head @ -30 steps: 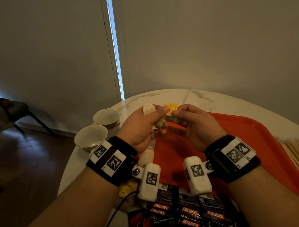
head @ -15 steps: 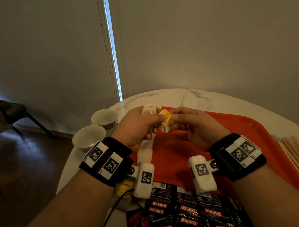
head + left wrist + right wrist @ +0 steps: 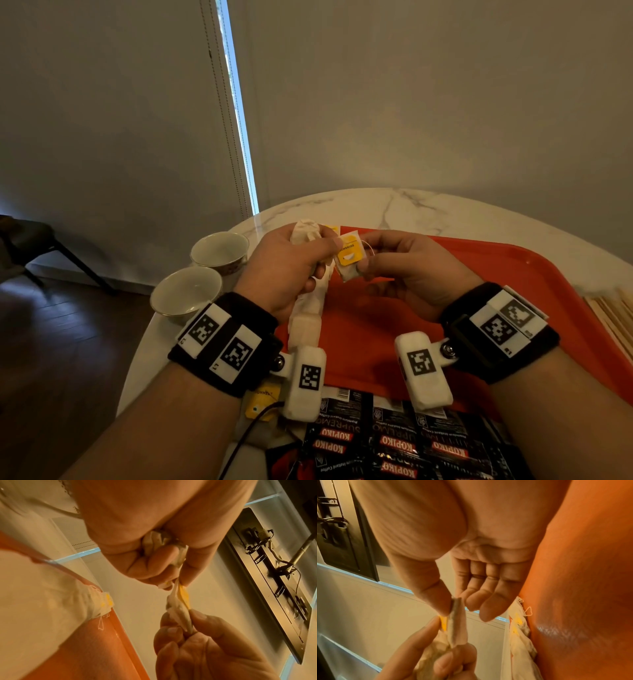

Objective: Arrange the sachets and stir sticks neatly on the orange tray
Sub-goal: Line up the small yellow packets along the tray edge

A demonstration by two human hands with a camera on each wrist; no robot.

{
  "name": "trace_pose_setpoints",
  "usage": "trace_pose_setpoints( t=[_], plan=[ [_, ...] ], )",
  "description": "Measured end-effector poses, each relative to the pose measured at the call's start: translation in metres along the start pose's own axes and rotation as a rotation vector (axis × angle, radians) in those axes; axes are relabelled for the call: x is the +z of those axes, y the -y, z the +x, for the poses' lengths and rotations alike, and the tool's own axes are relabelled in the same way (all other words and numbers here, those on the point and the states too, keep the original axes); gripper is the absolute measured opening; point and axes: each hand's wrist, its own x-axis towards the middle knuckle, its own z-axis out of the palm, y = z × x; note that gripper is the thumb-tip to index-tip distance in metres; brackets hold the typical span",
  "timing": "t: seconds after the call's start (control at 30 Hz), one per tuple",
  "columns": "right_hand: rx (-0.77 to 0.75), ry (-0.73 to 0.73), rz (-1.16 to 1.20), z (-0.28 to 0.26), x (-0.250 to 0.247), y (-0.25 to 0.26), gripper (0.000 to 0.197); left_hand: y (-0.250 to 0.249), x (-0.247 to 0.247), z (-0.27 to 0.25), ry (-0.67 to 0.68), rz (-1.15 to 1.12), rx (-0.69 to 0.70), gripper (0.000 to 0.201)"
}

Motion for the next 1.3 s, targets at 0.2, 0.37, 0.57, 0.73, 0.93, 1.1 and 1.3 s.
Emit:
trace_pose_setpoints(
  t=[0.2, 0.37, 0.57, 0.73, 0.93, 1.1, 1.3],
  plan=[
    [0.017, 0.009, -0.047, -0.002, 0.001, -0.001, 0.038, 0.001, 0.000, 0.001, -0.036, 0.037, 0.020, 0.004],
    [-0.043, -0.093, 0.039, 0.002, 0.002, -0.003, 0.015, -0.001, 0.002, -0.003, -0.015, 0.022, 0.001, 0.015],
    [-0.012, -0.137, -0.022, 0.004, 0.009, -0.001, 0.005, -0.002, 0.007, -0.005, -0.047, 0.002, -0.043, 0.007],
    [0.060, -0.306, -0.028, 0.032, 0.003, 0.009, 0.012, -0.005, 0.005, 0.000, -0.184, -0.120, -0.107, 0.007],
    [0.256, -0.396, -0.094, 0.091, -0.006, -0.002, 0.010, -0.010, 0.003, 0.000, -0.268, -0.182, -0.122, 0.014],
    [0.303, -0.388, -0.163, 0.122, 0.001, -0.011, 0.012, -0.009, 0.002, 0.002, -0.290, -0.178, -0.132, 0.014],
    [0.330, -0.396, -0.272, 0.142, 0.007, -0.012, 0.011, -0.007, 0.000, 0.002, -0.287, -0.142, -0.107, 0.015]
  ],
)
